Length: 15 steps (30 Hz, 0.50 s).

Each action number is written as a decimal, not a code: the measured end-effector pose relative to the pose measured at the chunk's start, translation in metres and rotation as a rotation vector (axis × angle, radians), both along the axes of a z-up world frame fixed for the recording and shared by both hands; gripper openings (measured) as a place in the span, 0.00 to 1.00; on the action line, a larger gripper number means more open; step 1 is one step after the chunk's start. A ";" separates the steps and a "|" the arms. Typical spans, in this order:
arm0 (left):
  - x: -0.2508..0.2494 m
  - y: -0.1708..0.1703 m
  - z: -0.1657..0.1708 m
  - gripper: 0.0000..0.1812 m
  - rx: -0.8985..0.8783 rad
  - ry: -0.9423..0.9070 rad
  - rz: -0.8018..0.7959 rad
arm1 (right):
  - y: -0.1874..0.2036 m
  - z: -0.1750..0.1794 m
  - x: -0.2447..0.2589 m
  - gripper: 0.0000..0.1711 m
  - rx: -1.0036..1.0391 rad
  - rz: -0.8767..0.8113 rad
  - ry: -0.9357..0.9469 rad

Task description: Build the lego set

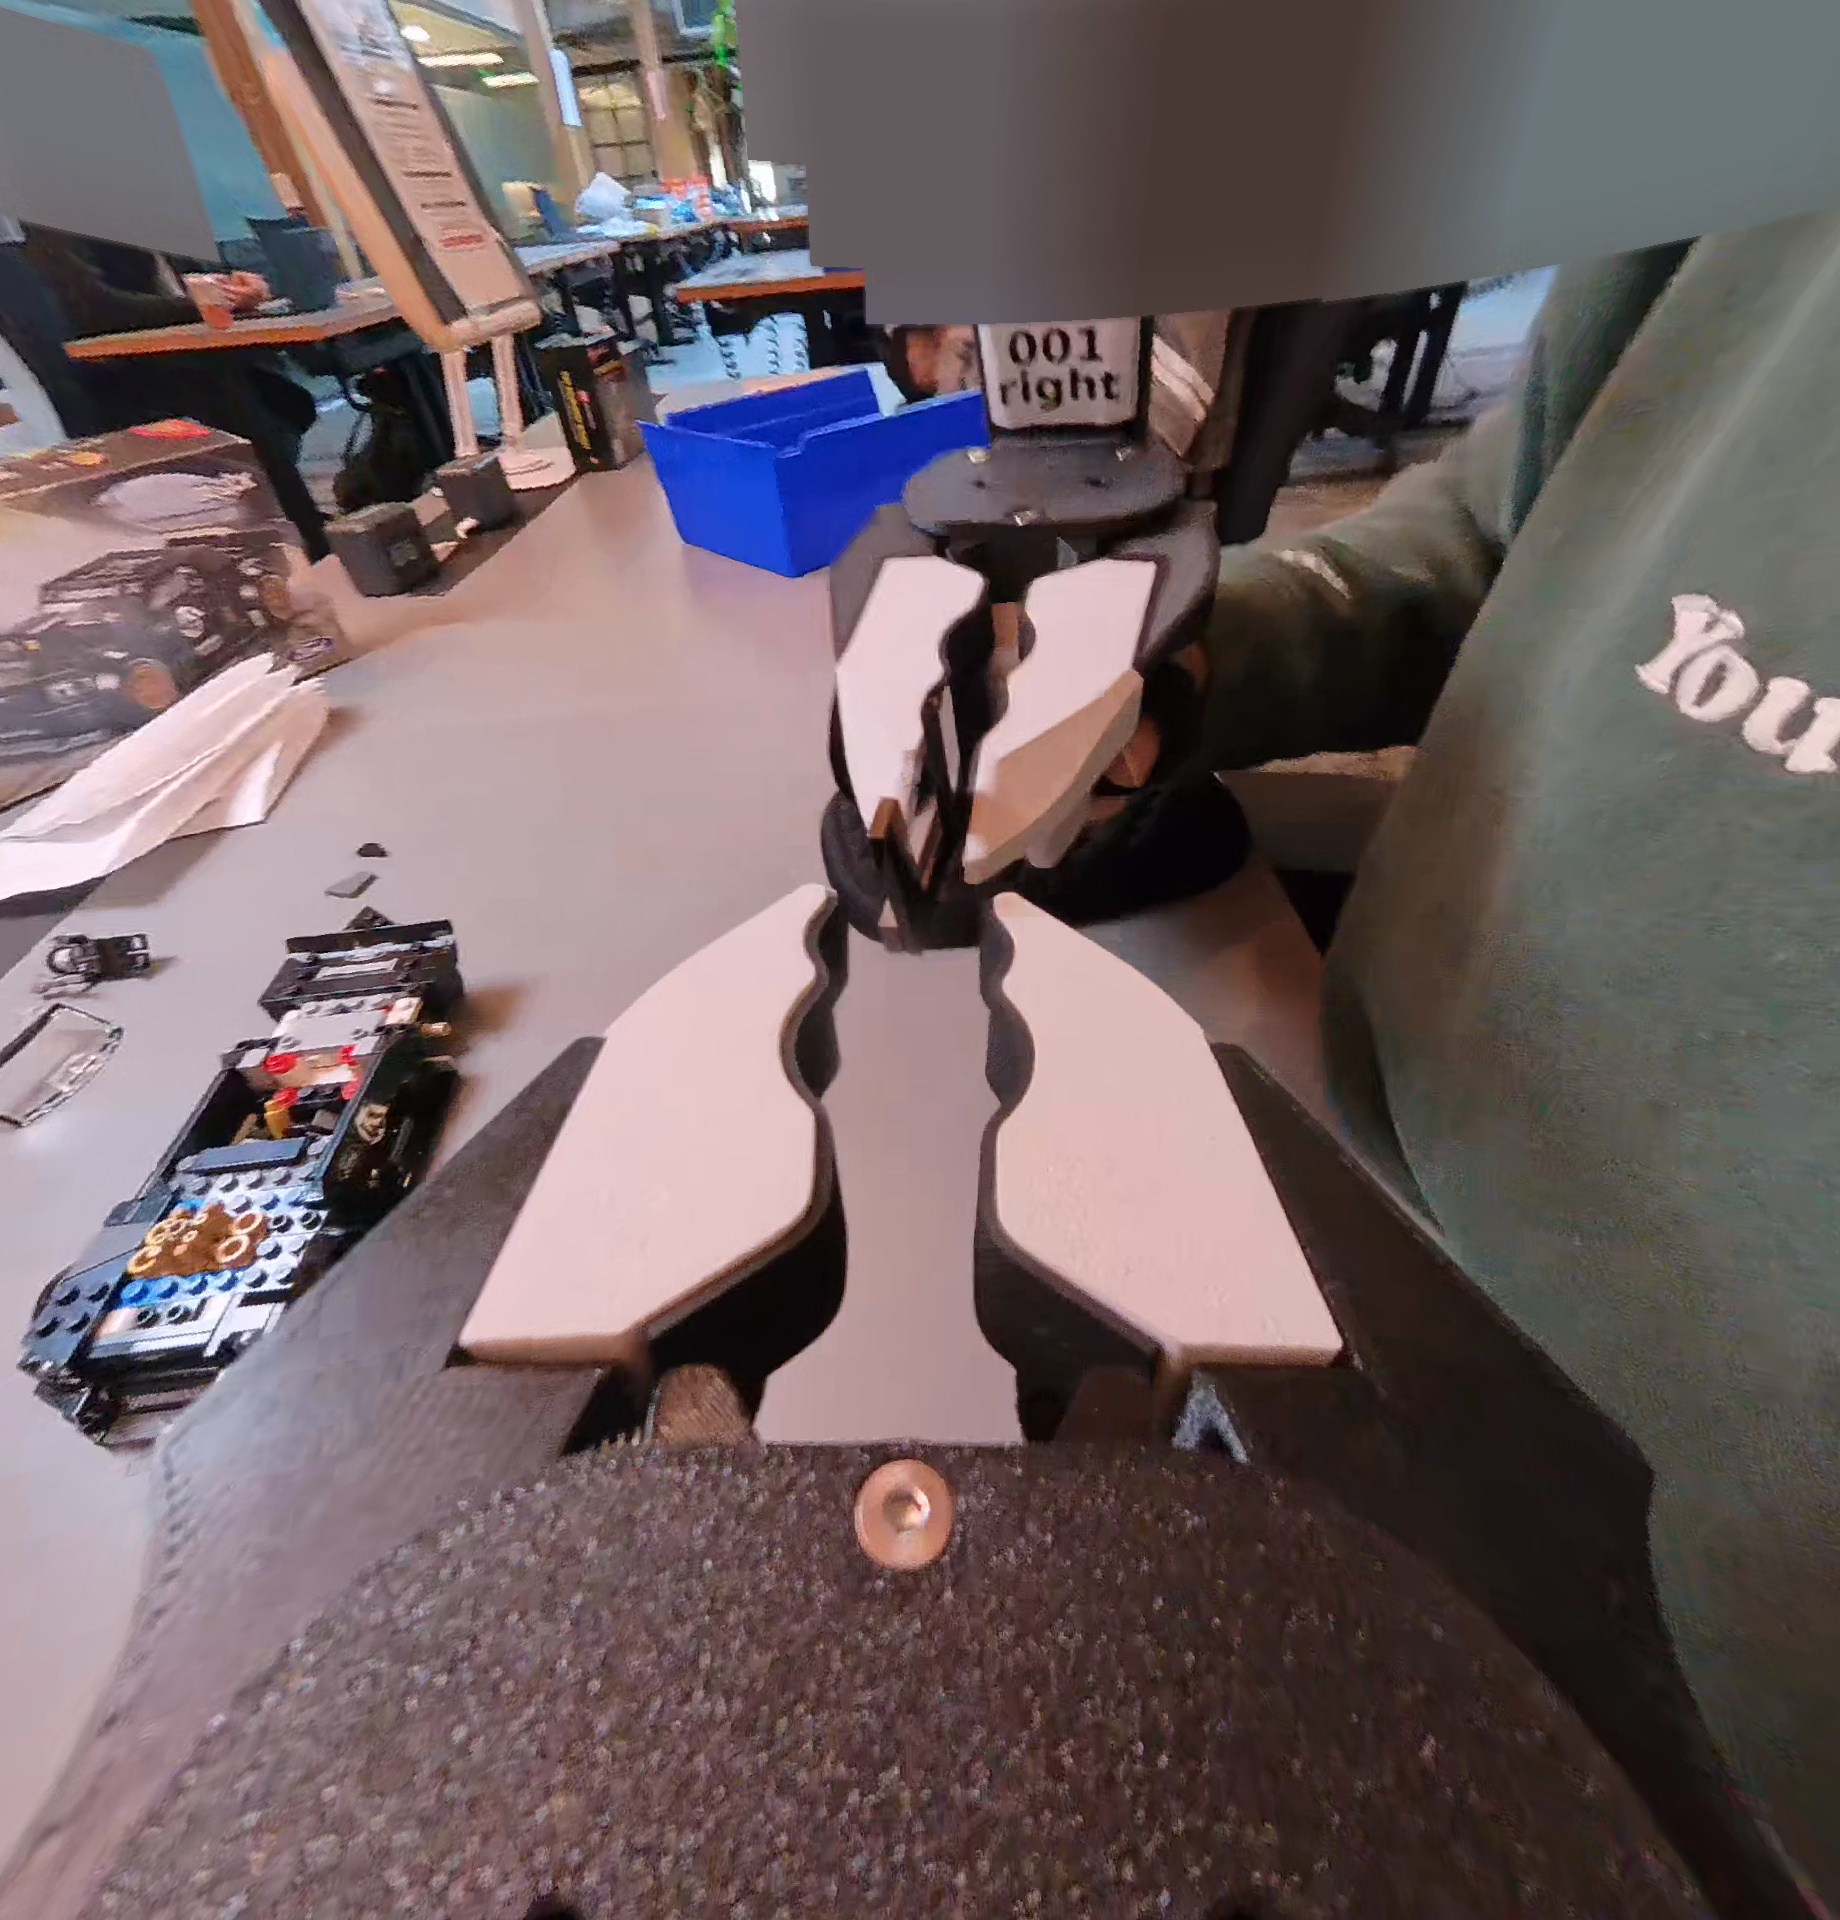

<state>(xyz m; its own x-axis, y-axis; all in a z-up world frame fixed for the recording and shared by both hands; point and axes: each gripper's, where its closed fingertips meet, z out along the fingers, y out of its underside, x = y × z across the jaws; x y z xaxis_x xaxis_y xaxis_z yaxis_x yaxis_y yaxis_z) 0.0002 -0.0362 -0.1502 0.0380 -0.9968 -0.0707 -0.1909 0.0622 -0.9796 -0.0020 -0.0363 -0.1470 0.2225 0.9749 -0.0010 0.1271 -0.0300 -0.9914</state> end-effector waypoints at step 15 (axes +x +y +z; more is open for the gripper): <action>-0.002 -0.016 -0.012 0.04 0.003 -0.002 -0.073 | -0.015 -0.008 -0.006 0.05 0.300 0.078 -0.134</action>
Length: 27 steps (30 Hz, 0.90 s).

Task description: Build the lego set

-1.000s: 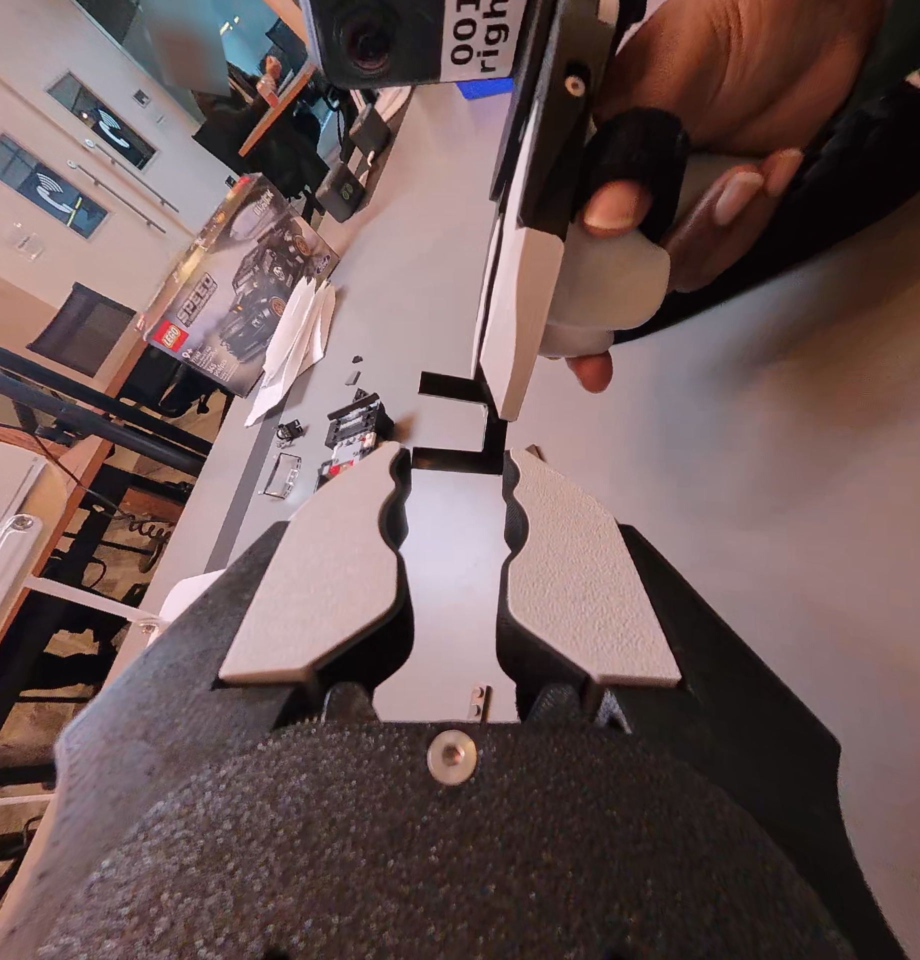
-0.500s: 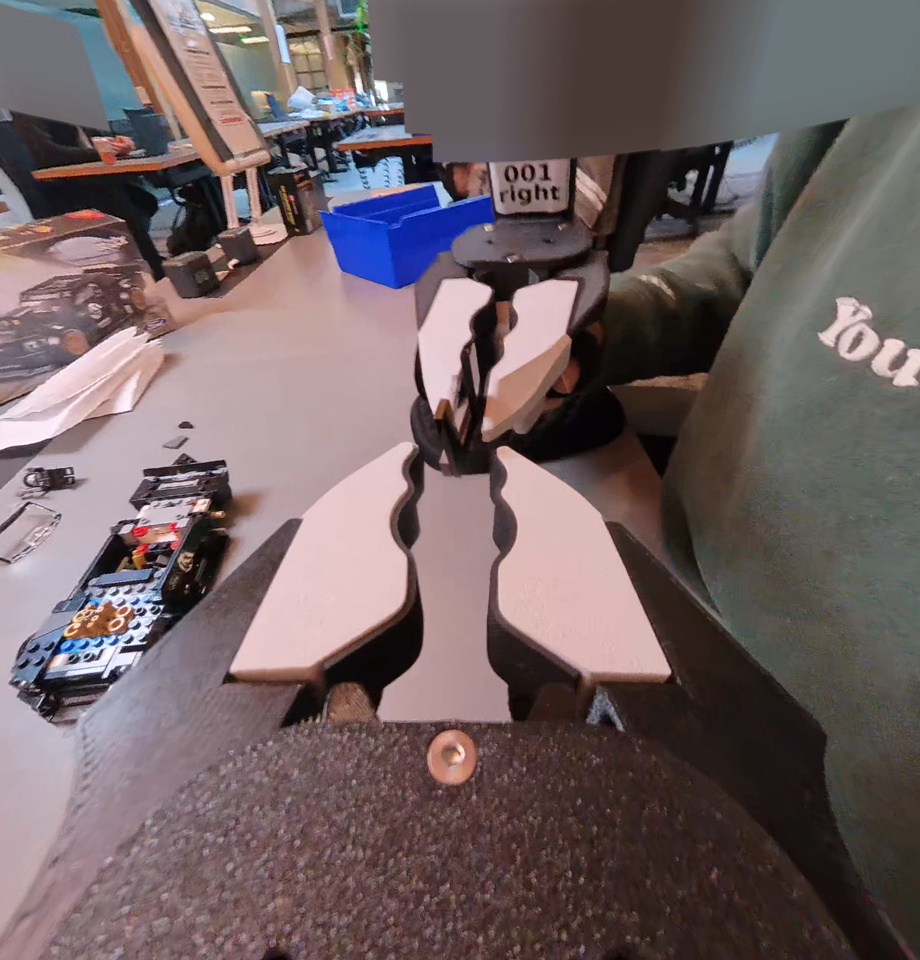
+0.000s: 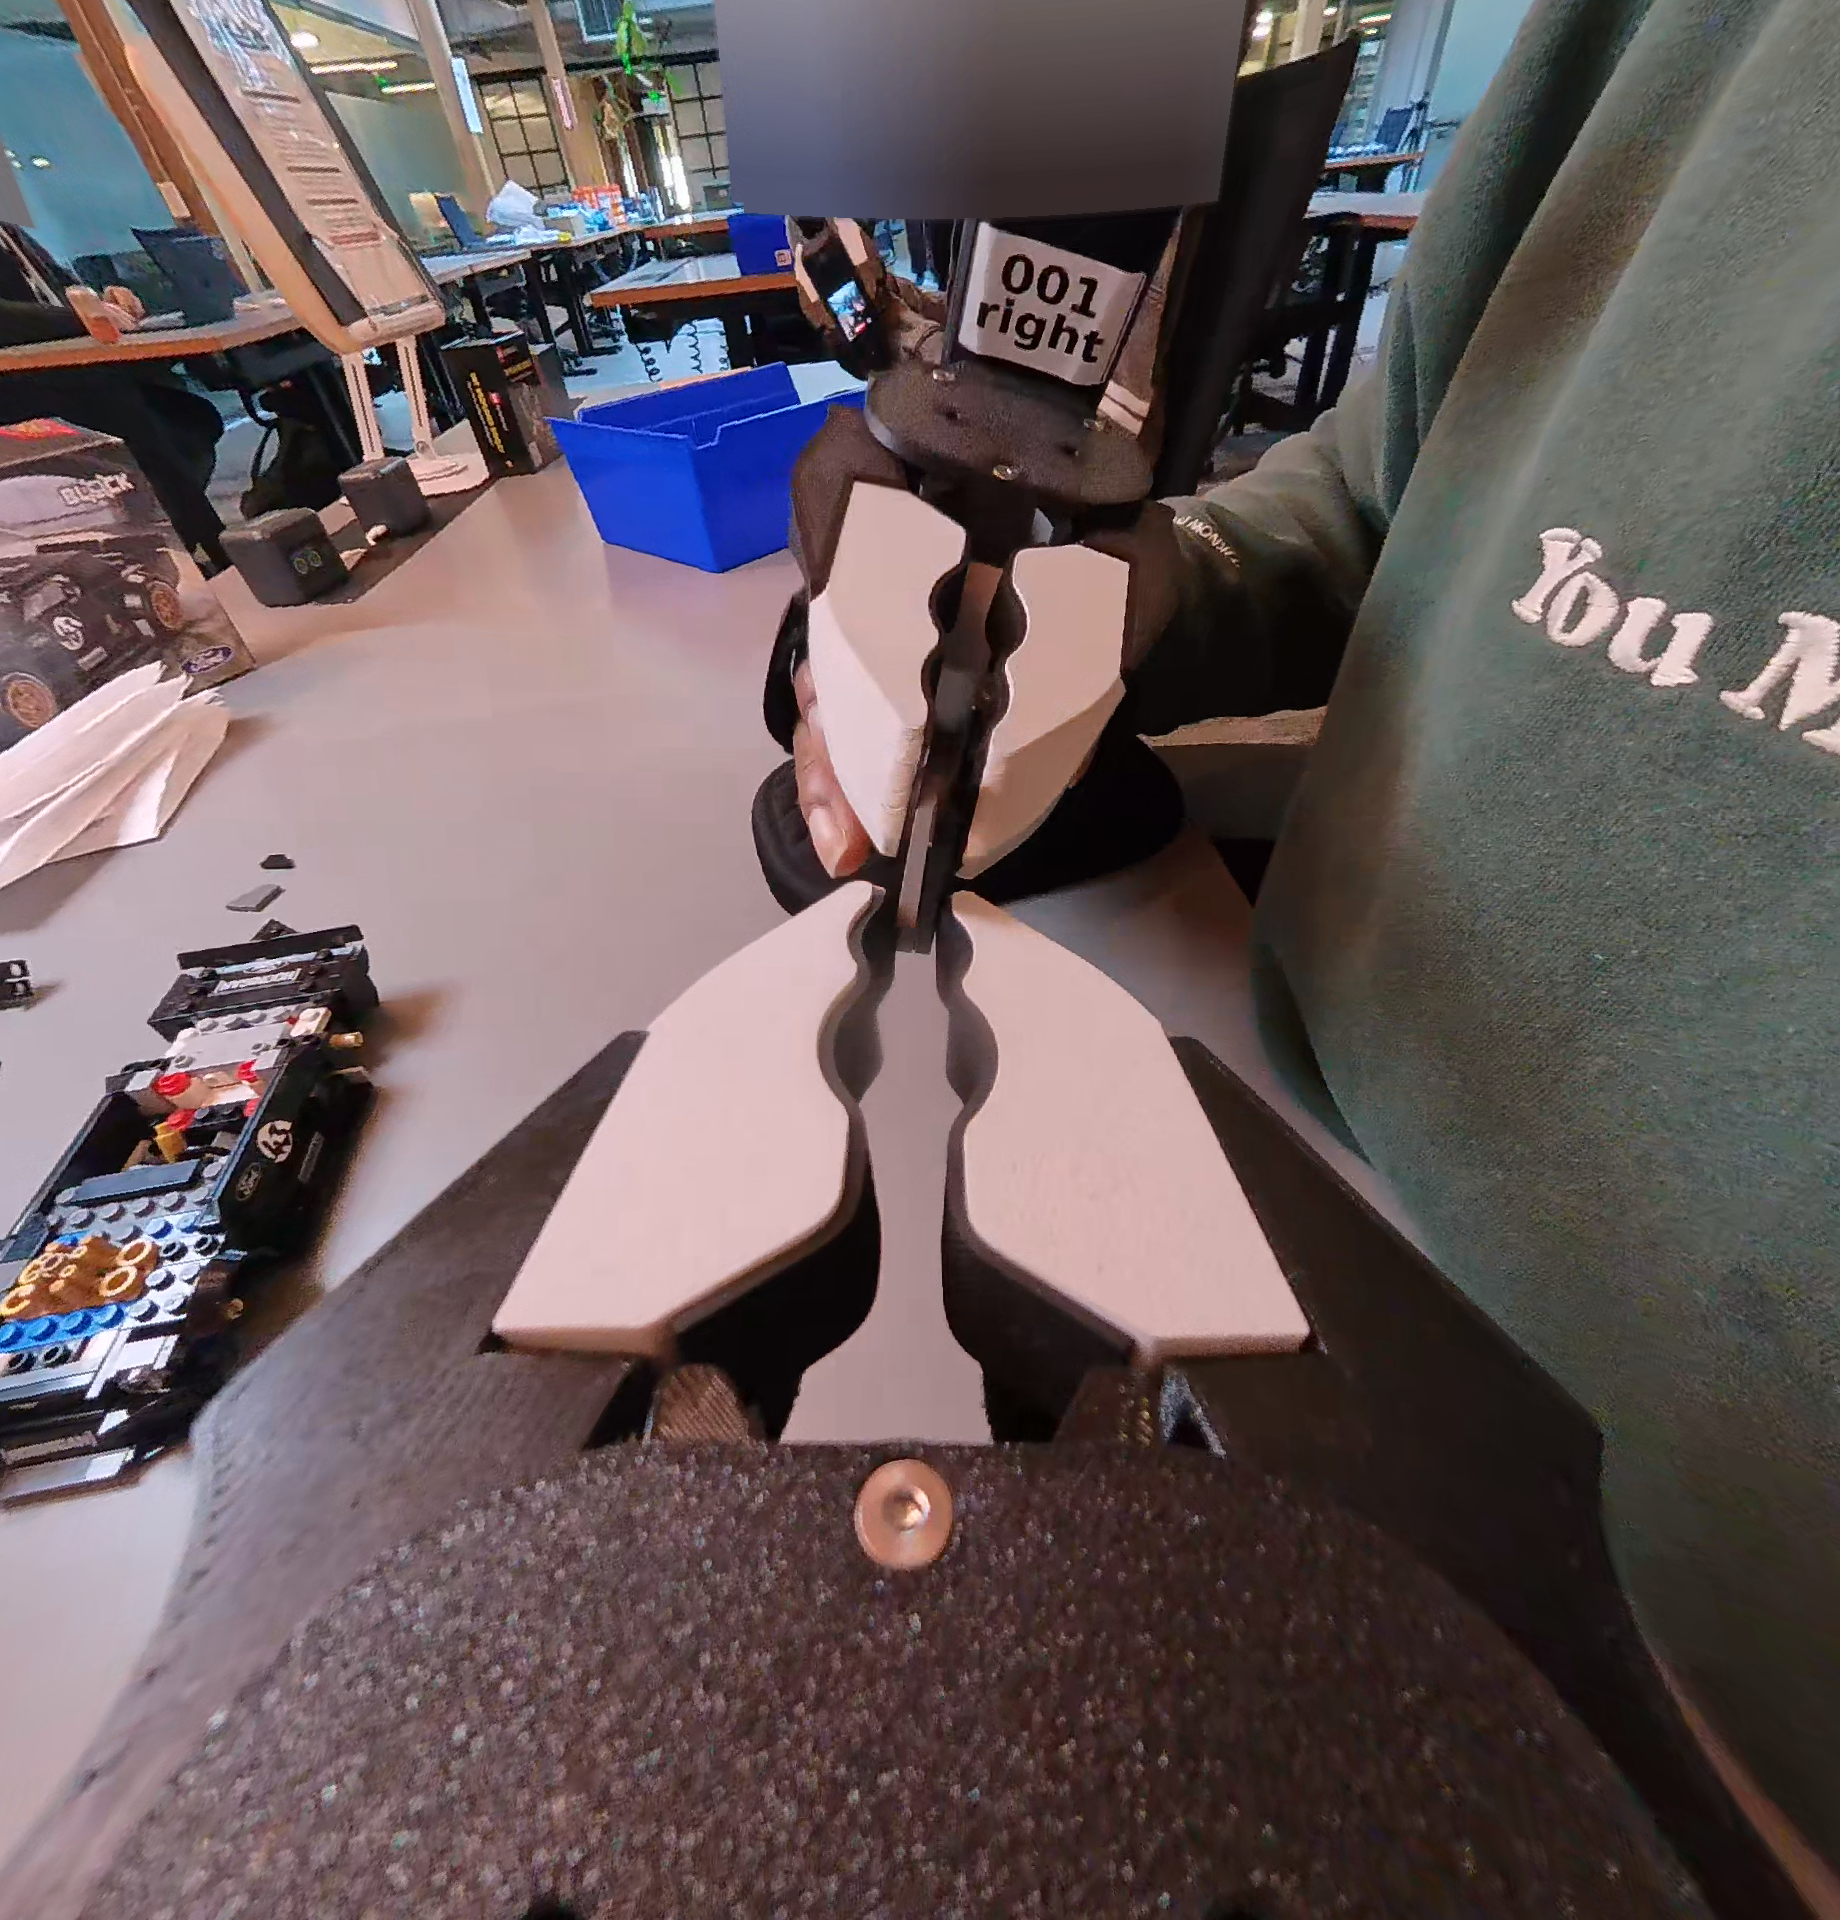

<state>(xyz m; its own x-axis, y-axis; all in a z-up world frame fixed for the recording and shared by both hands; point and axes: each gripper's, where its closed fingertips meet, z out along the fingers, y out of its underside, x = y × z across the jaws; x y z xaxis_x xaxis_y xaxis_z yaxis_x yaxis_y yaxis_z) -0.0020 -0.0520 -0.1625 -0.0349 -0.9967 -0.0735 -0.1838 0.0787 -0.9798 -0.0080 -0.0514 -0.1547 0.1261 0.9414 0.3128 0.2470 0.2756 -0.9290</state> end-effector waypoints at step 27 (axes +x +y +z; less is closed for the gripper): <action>-0.005 -0.020 0.020 0.04 0.082 -0.134 -0.054 | -0.018 0.019 -0.005 0.04 0.117 0.010 -0.062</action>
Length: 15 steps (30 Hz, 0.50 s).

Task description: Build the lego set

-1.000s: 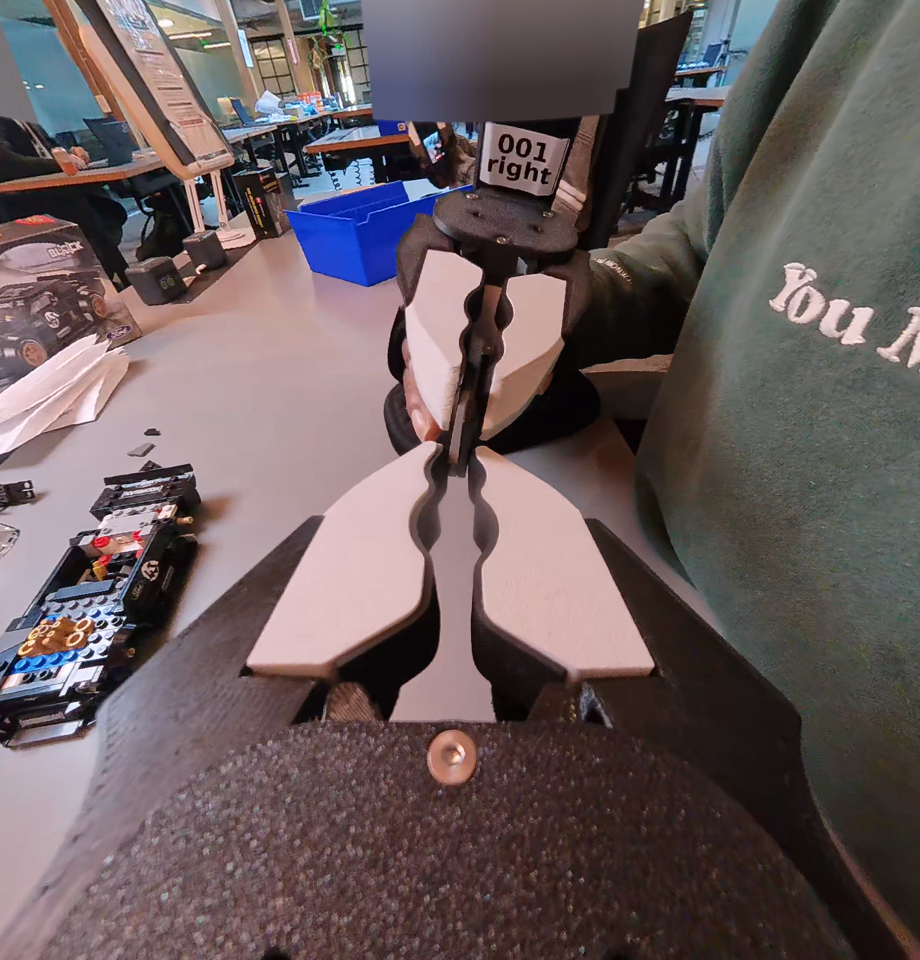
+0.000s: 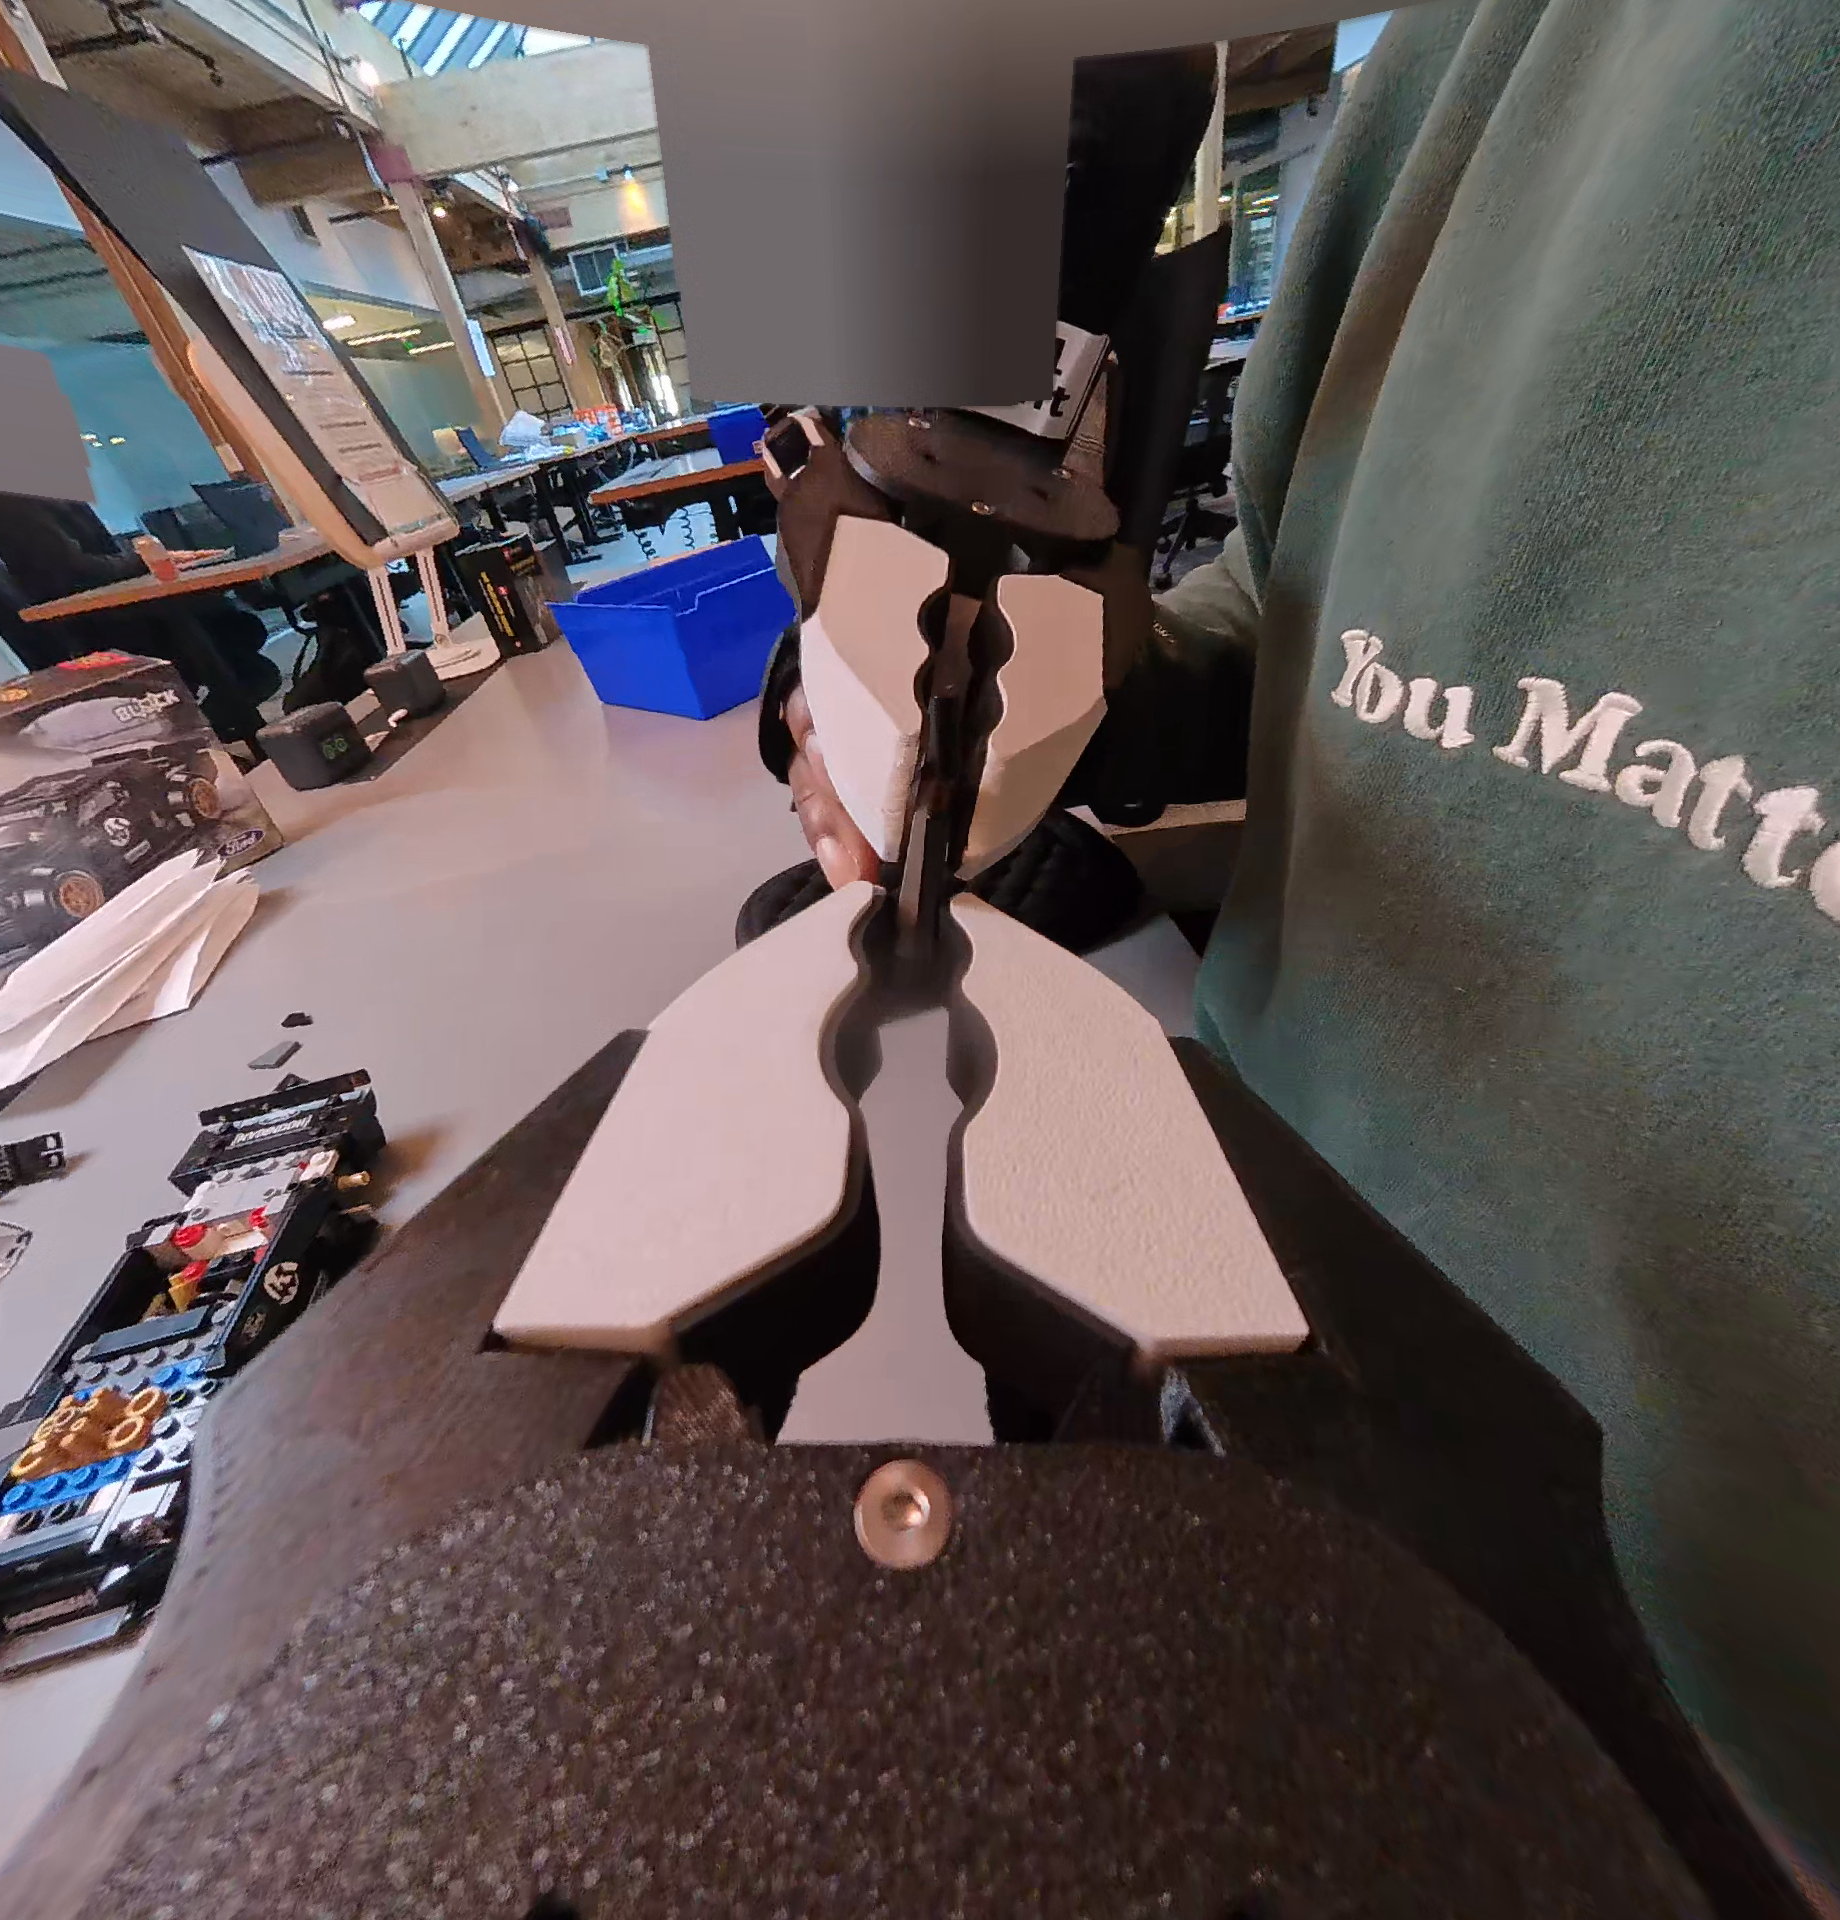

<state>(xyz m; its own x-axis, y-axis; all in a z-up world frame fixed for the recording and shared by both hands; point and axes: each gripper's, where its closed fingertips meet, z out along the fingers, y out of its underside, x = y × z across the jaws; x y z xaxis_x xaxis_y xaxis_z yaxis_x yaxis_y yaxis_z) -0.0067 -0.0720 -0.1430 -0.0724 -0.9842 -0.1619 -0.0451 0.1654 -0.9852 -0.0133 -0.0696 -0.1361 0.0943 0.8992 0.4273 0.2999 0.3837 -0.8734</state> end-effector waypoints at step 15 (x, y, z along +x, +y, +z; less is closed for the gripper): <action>-0.003 0.007 -0.012 0.08 0.002 0.055 0.037 | 0.011 -0.017 -0.004 0.05 -0.032 0.003 -0.041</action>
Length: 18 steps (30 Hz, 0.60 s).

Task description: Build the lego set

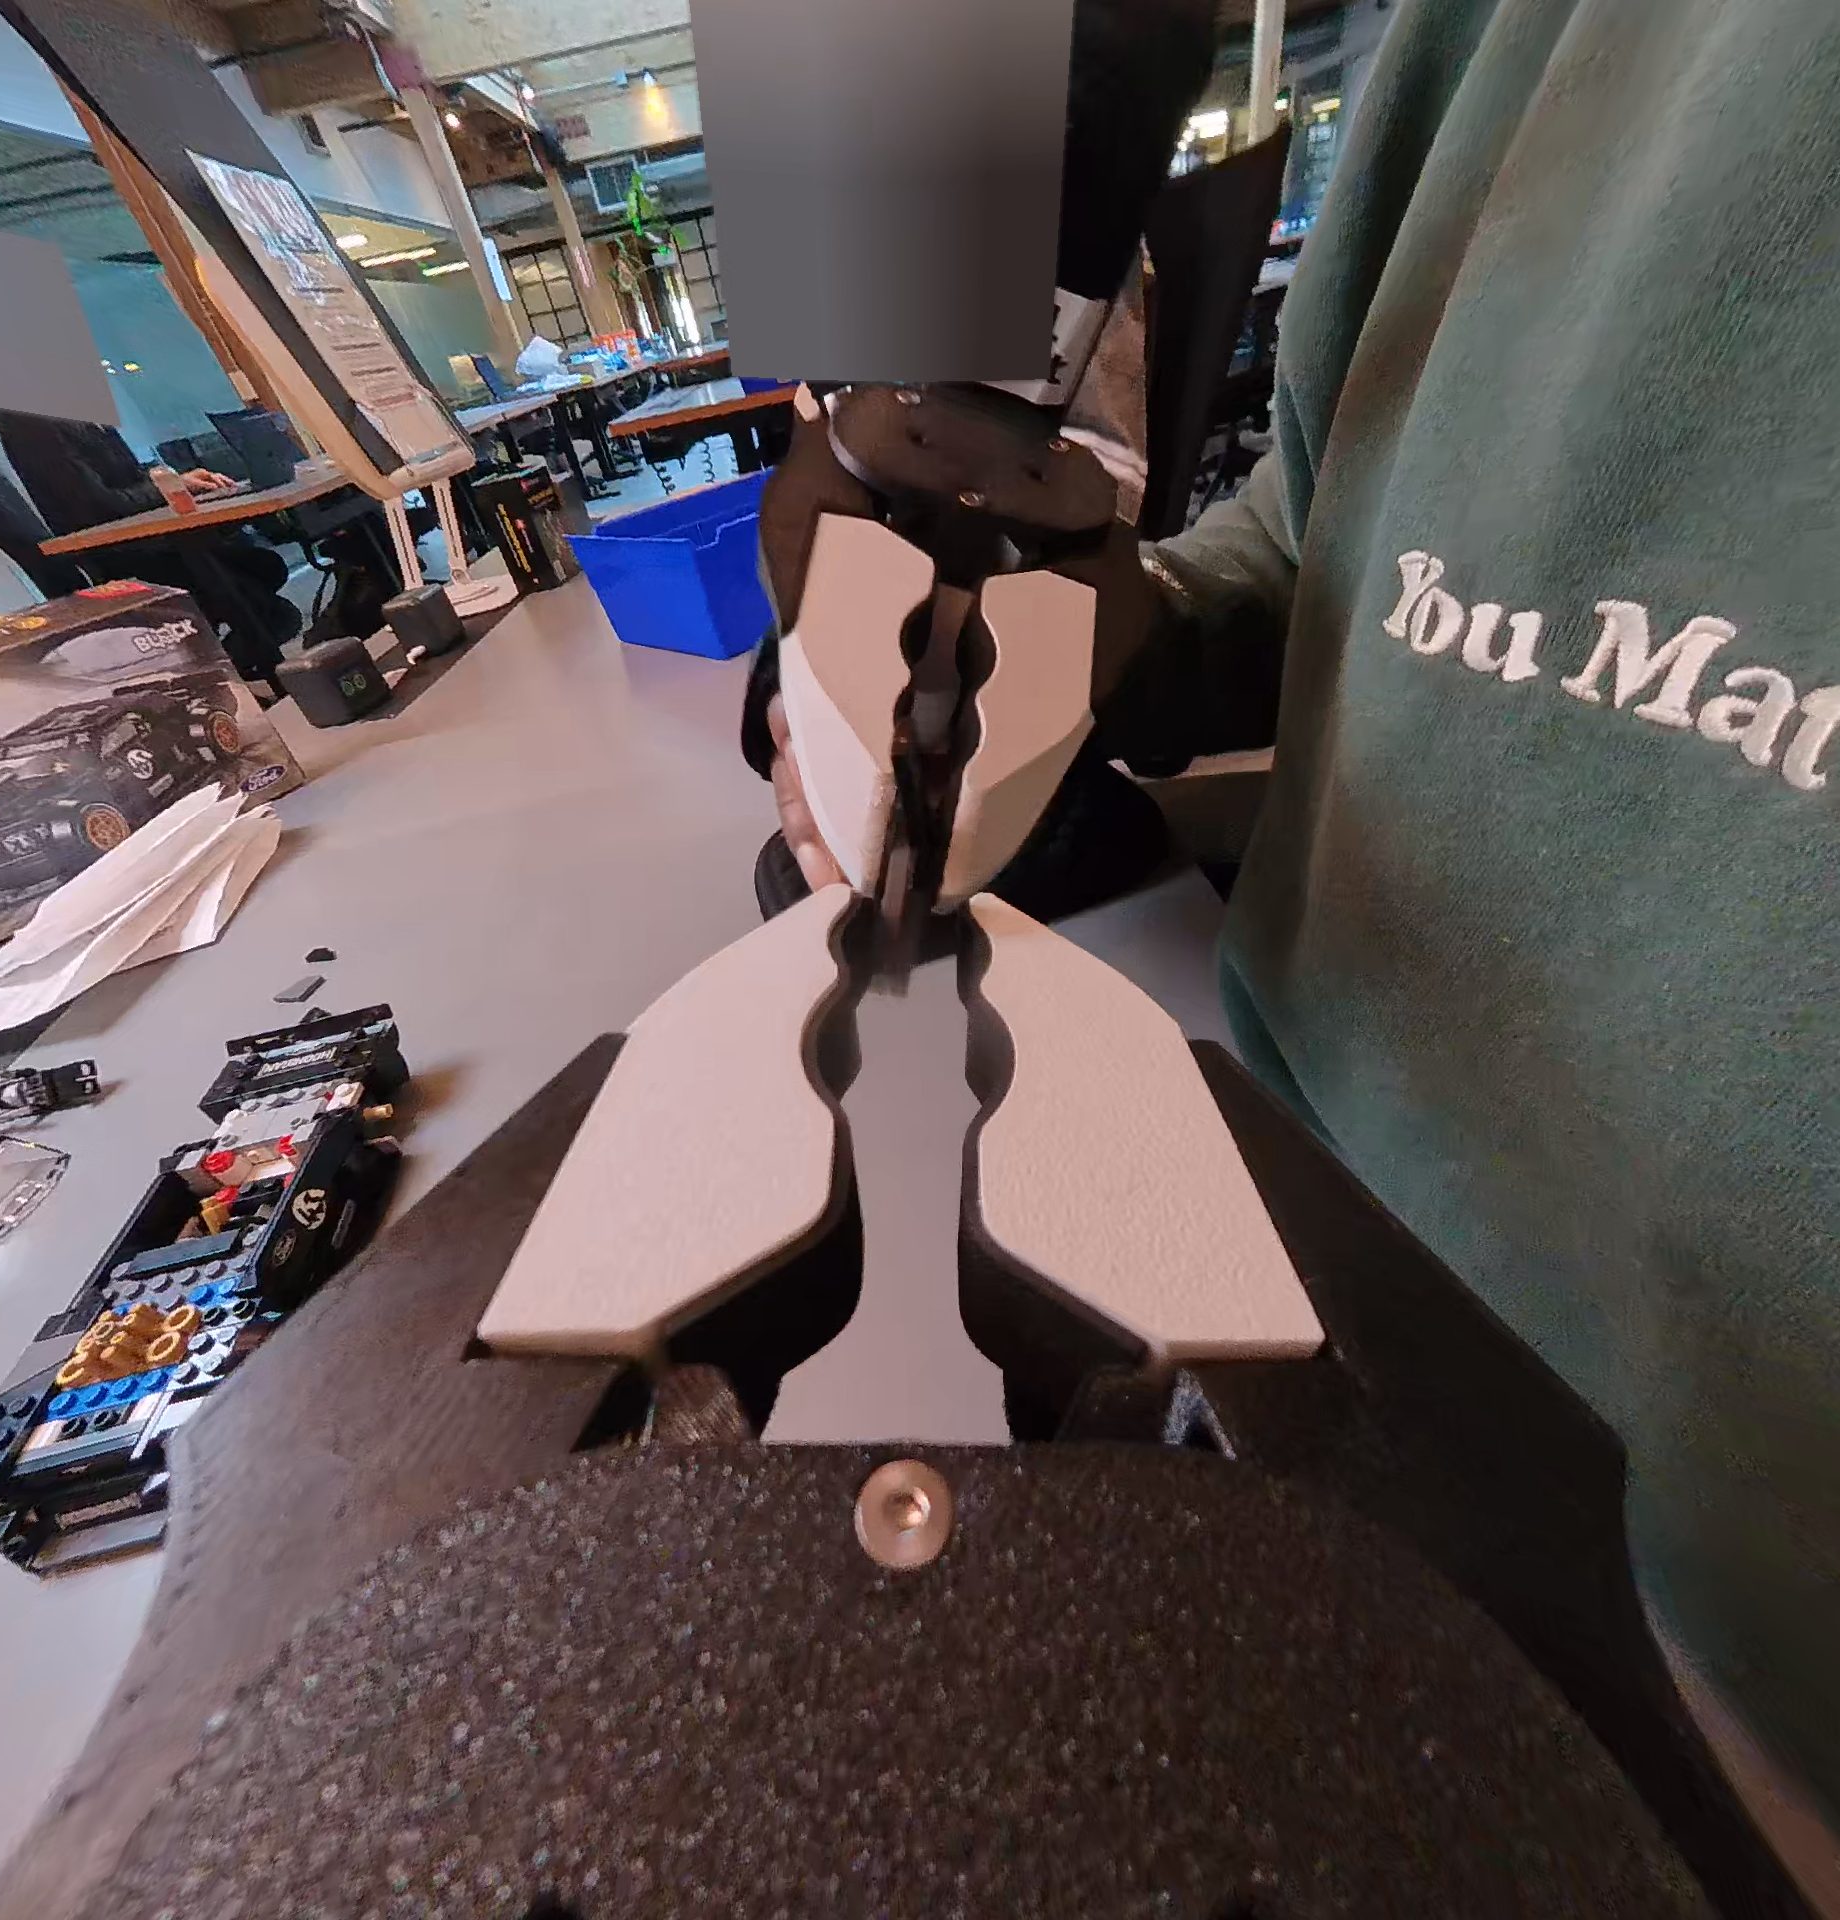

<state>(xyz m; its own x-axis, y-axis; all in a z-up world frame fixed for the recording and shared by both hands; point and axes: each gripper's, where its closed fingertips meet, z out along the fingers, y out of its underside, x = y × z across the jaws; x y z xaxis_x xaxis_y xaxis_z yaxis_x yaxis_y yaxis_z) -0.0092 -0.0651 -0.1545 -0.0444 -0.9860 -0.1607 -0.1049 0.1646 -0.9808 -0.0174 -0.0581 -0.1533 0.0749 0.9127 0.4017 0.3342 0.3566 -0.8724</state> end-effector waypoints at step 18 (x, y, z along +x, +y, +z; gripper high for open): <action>-0.001 0.001 -0.001 0.04 -0.082 -0.016 -0.050 | -0.002 -0.002 -0.001 0.04 -0.133 0.054 0.016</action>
